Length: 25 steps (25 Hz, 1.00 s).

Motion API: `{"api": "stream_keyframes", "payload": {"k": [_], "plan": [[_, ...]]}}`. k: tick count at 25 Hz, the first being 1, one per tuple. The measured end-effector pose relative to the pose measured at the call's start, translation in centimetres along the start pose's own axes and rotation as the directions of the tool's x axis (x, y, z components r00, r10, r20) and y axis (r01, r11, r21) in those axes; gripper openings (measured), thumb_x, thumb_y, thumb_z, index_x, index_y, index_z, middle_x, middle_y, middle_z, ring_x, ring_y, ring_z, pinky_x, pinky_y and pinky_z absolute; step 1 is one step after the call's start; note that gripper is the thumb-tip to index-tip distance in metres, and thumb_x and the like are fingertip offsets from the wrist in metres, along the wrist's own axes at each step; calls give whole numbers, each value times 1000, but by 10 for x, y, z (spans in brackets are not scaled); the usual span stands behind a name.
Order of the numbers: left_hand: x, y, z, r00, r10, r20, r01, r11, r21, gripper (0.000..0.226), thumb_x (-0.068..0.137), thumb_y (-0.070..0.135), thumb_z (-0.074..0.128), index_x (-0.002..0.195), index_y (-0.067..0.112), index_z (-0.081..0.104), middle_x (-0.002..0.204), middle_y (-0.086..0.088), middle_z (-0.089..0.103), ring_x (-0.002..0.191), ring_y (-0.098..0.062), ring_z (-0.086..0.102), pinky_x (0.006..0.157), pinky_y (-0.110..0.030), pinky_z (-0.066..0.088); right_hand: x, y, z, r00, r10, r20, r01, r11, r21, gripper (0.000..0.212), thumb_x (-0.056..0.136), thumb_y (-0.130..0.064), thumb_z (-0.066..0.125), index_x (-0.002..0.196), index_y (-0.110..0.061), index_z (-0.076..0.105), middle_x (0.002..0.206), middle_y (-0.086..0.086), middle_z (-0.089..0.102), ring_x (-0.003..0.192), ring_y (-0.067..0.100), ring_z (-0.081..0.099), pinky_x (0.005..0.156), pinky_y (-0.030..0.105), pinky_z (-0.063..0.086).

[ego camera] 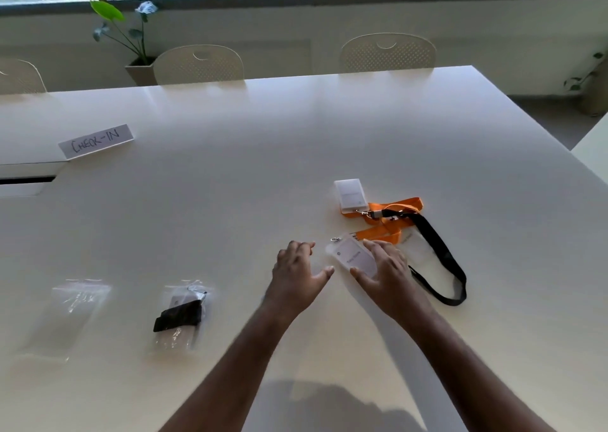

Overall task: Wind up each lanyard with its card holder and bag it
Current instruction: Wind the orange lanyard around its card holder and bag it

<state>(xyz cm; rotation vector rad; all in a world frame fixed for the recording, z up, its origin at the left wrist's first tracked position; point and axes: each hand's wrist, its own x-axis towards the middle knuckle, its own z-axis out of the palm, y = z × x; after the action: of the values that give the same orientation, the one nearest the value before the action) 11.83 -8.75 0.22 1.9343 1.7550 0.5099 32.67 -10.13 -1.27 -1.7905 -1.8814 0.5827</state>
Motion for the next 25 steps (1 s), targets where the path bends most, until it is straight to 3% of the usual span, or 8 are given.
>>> {"api": "stream_keyframes", "payload": {"k": [5, 11, 13, 16, 19, 21, 23, 25], "plan": [[12, 20, 28, 998, -66, 16, 64, 995, 82, 85, 91, 68, 62, 153, 15, 42, 144, -5, 46, 137, -26, 44, 111, -41, 41, -2, 21, -2, 998, 32, 49, -32, 999, -2, 77, 96, -44, 73, 157, -10, 43, 156, 9, 48, 148, 28, 41, 120, 39, 36], [16, 30, 42, 989, -143, -24, 144, 988, 46, 71, 89, 64, 68, 139, 17, 49, 136, -4, 49, 130, -23, 47, 110, -40, 44, -8, 28, -4, 996, -9, 87, 10, 1000, -18, 78, 94, -41, 76, 158, -13, 42, 154, 6, 50, 142, 25, 43, 113, 35, 43], [17, 30, 40, 982, -191, -8, 190, 978, -88, 61, 90, 57, 72, 132, 19, 49, 128, -2, 53, 123, -21, 53, 101, -37, 53, -9, 29, -6, 994, -21, 110, 24, 1000, -20, 82, 92, -44, 78, 158, -15, 41, 153, 5, 50, 140, 22, 45, 110, 33, 45], [12, 32, 36, 968, -250, 31, 237, 860, -452, 43, 93, 38, 77, 121, 25, 46, 115, 0, 64, 107, -15, 68, 67, -11, 57, -13, 26, -5, 994, -37, 101, 34, 999, 29, 89, 87, -47, 82, 159, -17, 39, 152, 6, 52, 137, 22, 48, 109, 36, 49], [3, 39, 33, 955, -296, -29, 207, 732, -650, 40, 94, 25, 78, 121, 23, 49, 121, -4, 69, 105, -14, 70, 67, -11, 57, -18, 19, 1, 994, -53, 98, 43, 993, 106, 96, 84, -44, 86, 160, -14, 35, 151, 8, 52, 133, 23, 51, 107, 36, 51], [-2, 44, 27, 951, -300, -73, 157, 674, -722, 36, 94, 26, 77, 122, 22, 55, 122, -4, 70, 108, -18, 70, 71, -16, 61, -21, 12, 1, 993, -73, 98, 55, 984, 172, 91, 87, -47, 82, 159, -16, 36, 145, 4, 54, 120, 15, 56, 92, 22, 53], [-5, 46, 15, 949, -303, -93, 105, 578, -810, 27, 95, 31, 74, 118, 23, 63, 117, -2, 75, 105, -18, 72, 70, -21, 62, -23, 5, -4, 993, -96, 71, 75, 964, 253, 79, 92, -59, 67, 155, -20, 41, 136, -3, 54, 107, 4, 58, 76, 13, 53], [-8, 48, -2, 946, -304, -109, 62, 500, -864, 20, 95, 33, 73, 114, 24, 70, 107, 2, 79, 97, -15, 74, 67, -23, 60, -22, -1, -11, 994, -110, 23, 94, 931, 353, 71, 93, -68, 52, 149, -24, 47, 131, -3, 59, 106, -4, 60, 76, 9, 52]]}}
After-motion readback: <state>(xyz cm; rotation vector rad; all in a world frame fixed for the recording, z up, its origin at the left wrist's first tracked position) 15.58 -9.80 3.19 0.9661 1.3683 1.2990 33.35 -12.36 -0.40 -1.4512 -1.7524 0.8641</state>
